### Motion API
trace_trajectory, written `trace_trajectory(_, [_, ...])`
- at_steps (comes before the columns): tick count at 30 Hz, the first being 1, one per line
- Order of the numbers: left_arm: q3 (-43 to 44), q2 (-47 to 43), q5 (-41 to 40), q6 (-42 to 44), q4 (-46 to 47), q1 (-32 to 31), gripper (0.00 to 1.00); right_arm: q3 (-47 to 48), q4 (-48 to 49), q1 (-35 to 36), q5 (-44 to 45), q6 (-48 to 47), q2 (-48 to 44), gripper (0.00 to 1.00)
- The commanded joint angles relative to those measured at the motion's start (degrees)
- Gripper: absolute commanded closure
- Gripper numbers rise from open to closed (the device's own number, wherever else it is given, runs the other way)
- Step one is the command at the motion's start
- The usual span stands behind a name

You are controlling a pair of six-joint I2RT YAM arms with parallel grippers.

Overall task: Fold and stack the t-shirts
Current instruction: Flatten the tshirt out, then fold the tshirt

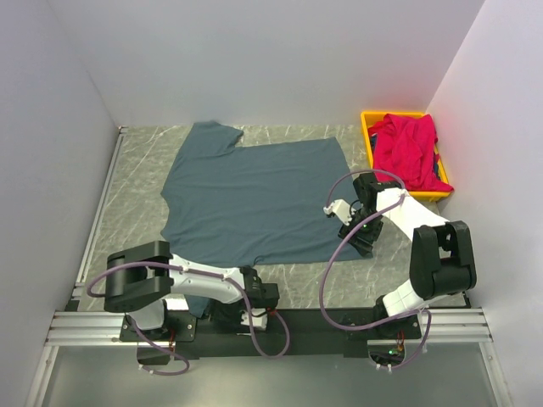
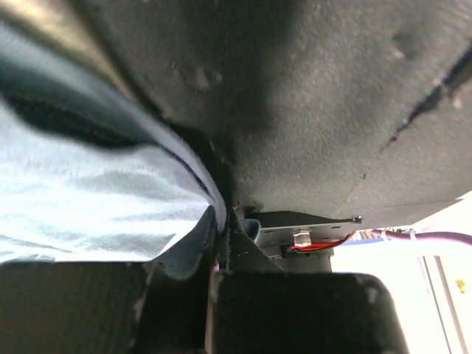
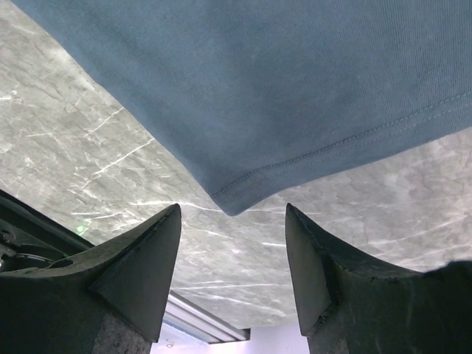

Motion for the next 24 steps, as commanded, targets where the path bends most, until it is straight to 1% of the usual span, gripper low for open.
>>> trace_trajectory(1, [0.9, -3.7, 0.7, 0.2, -1.2, 0.6, 0.99, 0.5, -0.4, -0.7, -2.1, -2.8, -1.4, 0.33])
trace_trajectory(4, [1.8, -5.2, 2.0, 0.4, -2.2, 1.9, 0.99, -0.2, 0.1, -0.7, -2.8, -4.0, -1.6, 0.30])
trace_trajectory(9, [1.9, -5.9, 2.1, 0.6, -2.3, 2.9, 0.99, -0.5, 0.4, -0.6, -2.4, -5.1, 0.5, 0.30])
trace_trajectory(11, [1.9, -6.2, 2.2, 0.6, -2.4, 3.1, 0.99, -1.6, 0.9, -0.7, -1.9, -5.7, 0.3, 0.32])
trace_trajectory(15, [1.9, -6.3, 2.7, 0.9, -2.5, 3.6, 0.99, -3.4, 1.3, -0.6, -1.1, -6.3, -0.1, 0.37])
trace_trajectory(20, [2.1, -6.5, 2.7, 1.1, -2.7, 4.1, 0.99, -4.5, 2.9, -0.5, -0.8, -5.9, 0.8, 0.39])
trace_trajectory(24, [2.2, -7.4, 2.7, 1.1, -3.1, 5.0, 0.99, -5.3, 6.2, -0.4, 0.9, -5.5, 3.4, 0.40])
